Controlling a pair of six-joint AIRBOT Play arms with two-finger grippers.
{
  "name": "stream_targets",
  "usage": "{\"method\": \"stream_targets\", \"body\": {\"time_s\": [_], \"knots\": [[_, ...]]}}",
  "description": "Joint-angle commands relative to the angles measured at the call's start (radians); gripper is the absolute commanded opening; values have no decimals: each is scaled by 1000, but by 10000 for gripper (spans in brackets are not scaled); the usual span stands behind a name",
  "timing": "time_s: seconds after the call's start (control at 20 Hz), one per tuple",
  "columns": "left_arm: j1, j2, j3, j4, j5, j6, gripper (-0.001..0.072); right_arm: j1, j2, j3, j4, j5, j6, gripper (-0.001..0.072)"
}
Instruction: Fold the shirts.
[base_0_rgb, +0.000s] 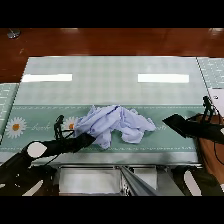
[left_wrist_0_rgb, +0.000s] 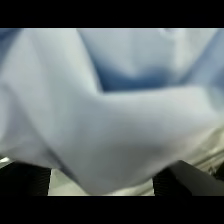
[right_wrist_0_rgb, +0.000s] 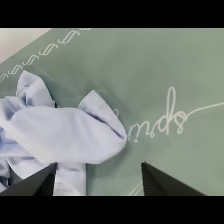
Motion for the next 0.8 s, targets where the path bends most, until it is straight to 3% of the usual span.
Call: {"method": "stream_targets", "body": {"time_s": [0.0,0.05,0.1,0.2,0.35,0.5,0.6,0.75], "knots": [[-72,-92,21,-60,236,3,539,-2,5,-10,24,37,-32,617],[-69,-103,48,-57,243,20,75,-2,5,-10,22,52,-32,617],[-65,-104,76,-55,241,86,21,-2,5,-10,23,64,-34,617],[-40,-104,136,-55,203,161,21,-2,5,-17,27,79,-34,617],[5,-103,195,-54,127,188,22,14,5,-48,85,98,-47,617],[52,-103,230,-54,69,196,22,165,-15,-65,70,-1,-2,617],[80,-103,246,-54,23,242,22,264,-77,-65,74,-74,20,617],[109,-103,250,-52,-40,245,22,359,-208,-58,104,-209,22,617]]}}
